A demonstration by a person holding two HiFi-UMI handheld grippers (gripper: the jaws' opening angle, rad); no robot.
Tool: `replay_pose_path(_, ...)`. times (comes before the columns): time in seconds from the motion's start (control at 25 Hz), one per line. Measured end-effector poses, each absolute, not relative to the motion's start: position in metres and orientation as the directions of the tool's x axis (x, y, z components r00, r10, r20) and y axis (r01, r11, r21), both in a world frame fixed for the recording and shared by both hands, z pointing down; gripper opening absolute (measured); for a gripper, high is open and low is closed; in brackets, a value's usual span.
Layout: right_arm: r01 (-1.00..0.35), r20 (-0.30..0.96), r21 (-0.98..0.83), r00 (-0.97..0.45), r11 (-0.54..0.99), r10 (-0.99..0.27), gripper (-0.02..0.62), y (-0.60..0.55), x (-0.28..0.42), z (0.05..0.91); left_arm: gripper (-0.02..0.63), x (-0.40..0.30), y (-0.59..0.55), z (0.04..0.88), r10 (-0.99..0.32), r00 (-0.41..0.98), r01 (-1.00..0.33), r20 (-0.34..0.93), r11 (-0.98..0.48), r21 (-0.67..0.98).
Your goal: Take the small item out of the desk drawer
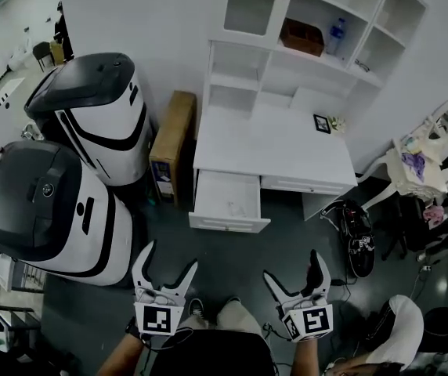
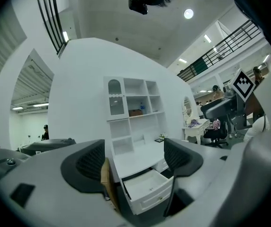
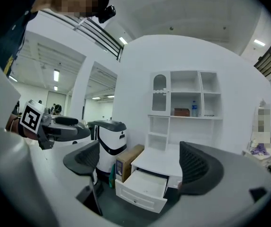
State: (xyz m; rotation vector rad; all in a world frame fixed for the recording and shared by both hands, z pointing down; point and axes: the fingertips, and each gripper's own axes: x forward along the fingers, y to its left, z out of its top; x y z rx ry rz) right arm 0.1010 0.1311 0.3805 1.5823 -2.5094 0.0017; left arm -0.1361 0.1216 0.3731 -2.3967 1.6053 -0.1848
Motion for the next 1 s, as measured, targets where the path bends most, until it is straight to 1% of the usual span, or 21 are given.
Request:
replay_pose_path(0.12, -0.885, 0.176, 0.080, -0.441, 0.459, -0.880, 0.515, 0.087, 0.094, 0.393, 0.393, -0.138, 0.085, 0.391, -0.932, 0.363, -0.907, 0.006, -0.355, -0.226)
replay_pose_path(0.36, -0.845, 0.204, 0.056, -0.512, 0.532, -0.834, 0.499, -0.025, 0.078, 0.420, 0.393, -0.129, -0.008, 0.424, -0.939, 0.338, -0.917, 0.069, -0.345, -0.202)
replay_pose_path(0.48, -0.812, 0.218, -0.044, -0.576, 0.582, -0.788, 0.476, -0.092, 0.075, 0.440, 0.393, -0.118, -0.068, 0.437, -0.946, 0.308, -0.923, 0.105, -0.324, -0.206)
replay_pose_path(0.52, -0.795, 0.227, -0.085, -0.602, 0.600, -0.765, 0.462, -0.114, 0.073, 0.447, 0.393, -0.113, -0.089, 0.443, -0.949, 0.291, -0.932, 0.117, -0.309, -0.191)
replay_pose_path(0.56, -0.779, 0.241, -0.115, -0.624, 0.616, -0.743, 0.462, -0.135, 0.072, 0.455, 0.393, -0.108, -0.109, 0.449, -0.954, 0.272, -0.942, 0.126, -0.291, -0.166)
replay_pose_path(0.64, -0.759, 0.281, -0.150, -0.647, 0.633, -0.709, 0.460, -0.173, 0.072, 0.474, 0.393, -0.099, -0.144, 0.459, -0.958, 0.239, -0.958, 0.160, -0.259, -0.124)
replay_pose_path(0.88, -0.749, 0.462, -0.261, -0.651, 0.609, -0.602, 0.449, -0.269, 0.087, 0.570, 0.393, -0.072, -0.211, 0.498, -0.916, 0.172, -0.965, 0.362, -0.230, -0.125)
replay_pose_path(1.0, -0.757, 0.572, -0.274, -0.624, 0.593, -0.532, 0.449, -0.303, 0.085, 0.637, 0.393, -0.070, -0.234, 0.518, -0.908, 0.132, -0.976, 0.397, -0.190, -0.111)
